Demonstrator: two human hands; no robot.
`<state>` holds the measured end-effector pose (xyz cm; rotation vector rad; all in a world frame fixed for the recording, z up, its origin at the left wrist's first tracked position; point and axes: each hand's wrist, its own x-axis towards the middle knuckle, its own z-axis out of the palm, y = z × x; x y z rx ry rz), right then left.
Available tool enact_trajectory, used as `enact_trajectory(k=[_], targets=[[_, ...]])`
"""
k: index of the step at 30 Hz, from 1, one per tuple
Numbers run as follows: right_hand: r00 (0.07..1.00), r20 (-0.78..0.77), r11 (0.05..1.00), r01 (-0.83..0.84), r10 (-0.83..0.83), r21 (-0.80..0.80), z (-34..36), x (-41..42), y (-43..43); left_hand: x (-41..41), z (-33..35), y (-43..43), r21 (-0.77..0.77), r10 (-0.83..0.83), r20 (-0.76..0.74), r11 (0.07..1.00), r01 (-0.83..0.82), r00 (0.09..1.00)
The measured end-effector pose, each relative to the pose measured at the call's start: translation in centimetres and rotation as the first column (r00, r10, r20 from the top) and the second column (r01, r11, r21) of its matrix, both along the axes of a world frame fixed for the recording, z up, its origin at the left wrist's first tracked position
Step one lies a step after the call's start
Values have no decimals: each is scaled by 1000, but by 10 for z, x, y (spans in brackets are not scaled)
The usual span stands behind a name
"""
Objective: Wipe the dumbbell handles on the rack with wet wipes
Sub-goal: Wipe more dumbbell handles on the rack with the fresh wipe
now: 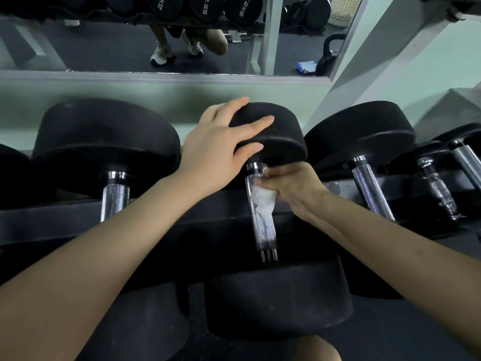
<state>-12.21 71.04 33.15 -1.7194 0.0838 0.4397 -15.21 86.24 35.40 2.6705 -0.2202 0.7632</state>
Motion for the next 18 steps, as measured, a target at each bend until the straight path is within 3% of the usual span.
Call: enact_trajectory(k=[2, 6, 12, 14, 18], targets=[[1000, -25, 1000, -19, 19, -5, -3, 0, 0, -1, 1, -1, -8, 6, -11, 1000, -6, 1000], [961, -121, 962, -259, 248, -88, -8, -19, -19, -2, 3, -4, -15, 18, -32, 1000, -18, 999], [855, -183, 749, -514, 485, -418, -2, -33, -37, -4, 4, -4, -5, 33, -68, 999, -34, 997], [830, -227, 689, -552, 509, -471, -1, -33, -37, -4, 4, -3, -4, 27, -74, 1000, -28, 997], [849, -237, 683, -523, 473, -511, 1, -33, -33, -6, 7, -1, 10, 17, -88, 1000, -16, 996]])
